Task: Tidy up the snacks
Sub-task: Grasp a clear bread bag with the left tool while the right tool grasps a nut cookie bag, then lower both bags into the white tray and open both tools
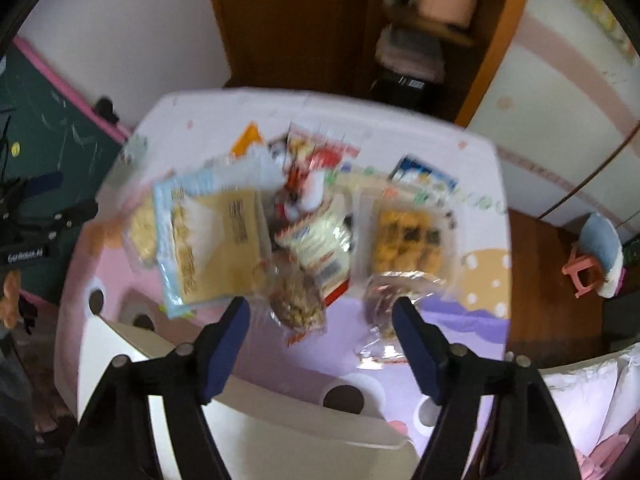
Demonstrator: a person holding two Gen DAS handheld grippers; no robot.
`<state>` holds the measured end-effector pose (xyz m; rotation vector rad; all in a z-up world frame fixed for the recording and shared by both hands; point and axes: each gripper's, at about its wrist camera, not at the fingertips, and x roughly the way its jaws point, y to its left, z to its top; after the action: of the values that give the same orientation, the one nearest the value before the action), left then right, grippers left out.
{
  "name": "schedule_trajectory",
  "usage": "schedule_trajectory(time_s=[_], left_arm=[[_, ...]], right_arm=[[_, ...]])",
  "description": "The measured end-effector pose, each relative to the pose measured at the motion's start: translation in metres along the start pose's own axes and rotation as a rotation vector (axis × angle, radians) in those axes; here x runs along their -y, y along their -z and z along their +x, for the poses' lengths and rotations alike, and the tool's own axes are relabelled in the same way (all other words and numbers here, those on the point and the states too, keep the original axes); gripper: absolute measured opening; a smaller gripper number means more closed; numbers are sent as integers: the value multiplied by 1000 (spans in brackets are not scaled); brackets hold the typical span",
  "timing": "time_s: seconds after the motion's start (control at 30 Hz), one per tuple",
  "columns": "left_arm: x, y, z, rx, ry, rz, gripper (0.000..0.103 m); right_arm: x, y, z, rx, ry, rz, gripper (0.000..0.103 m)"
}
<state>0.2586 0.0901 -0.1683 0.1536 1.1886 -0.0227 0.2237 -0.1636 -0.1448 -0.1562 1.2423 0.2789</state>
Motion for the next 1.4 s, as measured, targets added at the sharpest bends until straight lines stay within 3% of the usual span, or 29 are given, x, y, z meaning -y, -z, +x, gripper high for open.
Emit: schedule_trajectory(time_s=[0.27,0.57,0.73,0.9,0.93,0.97,1.07,1.17,1.4], left_arm=[[2,10,56,-112,63,-12,96],[2,-3,77,-166,154,-100,96],[15,-12,84,-196,188,-104,96],[15,-17,95,-233,213,-200,96],[15,-16,98,-235,226,-223,88],[15,-15,99,-237,267,-241,66],[10,-11,96,-220,276,-277,44],[9,-3,80,-182,256,-280,31],[3,12,9,-50,235,-268,30]], right_arm=[[0,-7,60,-130,-18,4,72],[-11,-11,99,-215,-27,14,72],[-21,-11,105,-241,-54,9,56],[-26,-8,109,-250,-50,2,49],[-27,-7,109,-248,-58,2,47],[-29,-4,107,-247,-68,8,46],[-23,5,99,-249,-97,21,45],[-20,14,88,-224,-99,23,45],[13,25,30,-69,-144,128,45]])
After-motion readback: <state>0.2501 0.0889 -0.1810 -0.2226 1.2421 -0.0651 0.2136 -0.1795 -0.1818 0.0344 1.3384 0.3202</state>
